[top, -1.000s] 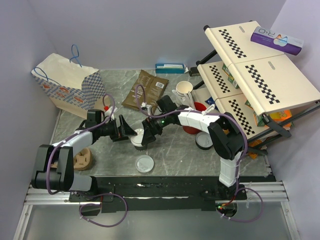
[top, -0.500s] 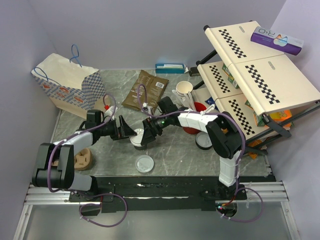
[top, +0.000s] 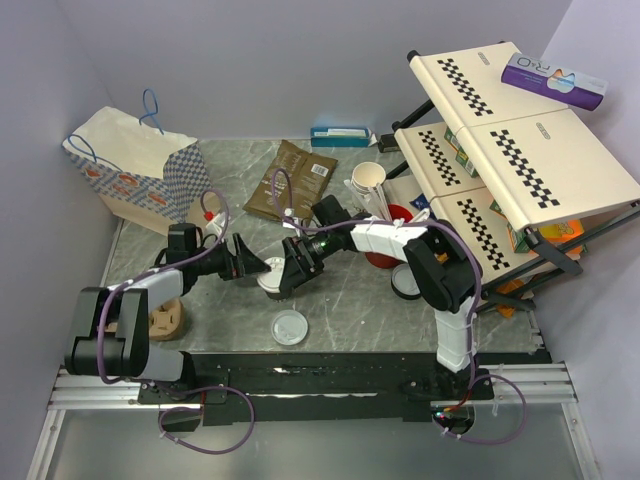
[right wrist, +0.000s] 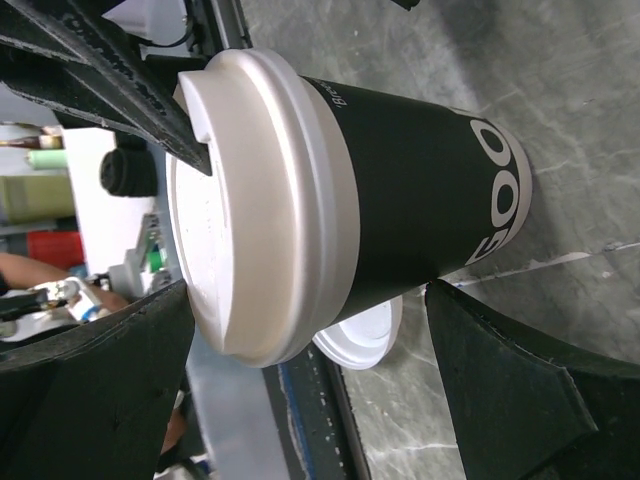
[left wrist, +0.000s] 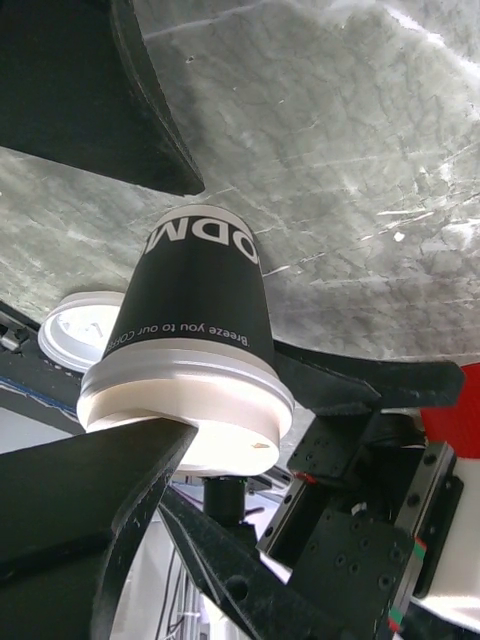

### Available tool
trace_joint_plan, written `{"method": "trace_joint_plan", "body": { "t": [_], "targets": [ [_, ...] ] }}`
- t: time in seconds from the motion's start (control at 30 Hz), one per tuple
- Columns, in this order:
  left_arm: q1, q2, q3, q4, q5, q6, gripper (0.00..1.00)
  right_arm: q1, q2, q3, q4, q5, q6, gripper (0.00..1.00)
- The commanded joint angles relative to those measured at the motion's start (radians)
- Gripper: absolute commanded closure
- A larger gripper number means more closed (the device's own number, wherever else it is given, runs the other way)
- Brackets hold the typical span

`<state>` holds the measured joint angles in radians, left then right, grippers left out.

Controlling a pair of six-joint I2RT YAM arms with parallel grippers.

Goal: Pack the takeout coffee

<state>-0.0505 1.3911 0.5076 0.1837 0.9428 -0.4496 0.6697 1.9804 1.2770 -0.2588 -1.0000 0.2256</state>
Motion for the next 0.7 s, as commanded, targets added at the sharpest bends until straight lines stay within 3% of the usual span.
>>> {"method": "trace_joint_plan", "body": {
  "t": [0.0,0.2,0.27,0.33,0.4,0.5,0.67],
  "targets": [
    [0.001,0.026,-0.031,-0.009,0.054,0.026,0.03,-0.005,0.097,0.008,-0.039,0.265,-0.017,0.02],
    [0.001,0.026,-0.008,-0.01,0.117,0.014,0.03,-0.009,0.075,-0.002,-0.031,0.183,-0.045,0.01],
    [0.001,0.019,0.002,-0.02,0.126,0.025,0.02,-0.009,0.013,-0.019,0.025,0.082,-0.09,0.0],
    [0.001,0.006,0.031,-0.07,0.11,0.046,0.01,-0.004,-0.111,-0.08,0.141,0.075,-0.103,0.0],
    [0.001,-0.009,0.057,-0.101,0.114,0.071,0.01,-0.004,-0.144,-0.078,0.144,0.064,-0.12,0.0],
    [0.001,-0.032,0.084,-0.108,0.123,0.074,0.01,-0.021,-0.094,0.031,0.018,0.018,-0.152,0.0],
    [0.006,-0.047,0.137,-0.176,0.091,0.106,0.0,-0.062,-0.038,0.07,0.029,-0.026,-0.091,0.0]
  ]
}}
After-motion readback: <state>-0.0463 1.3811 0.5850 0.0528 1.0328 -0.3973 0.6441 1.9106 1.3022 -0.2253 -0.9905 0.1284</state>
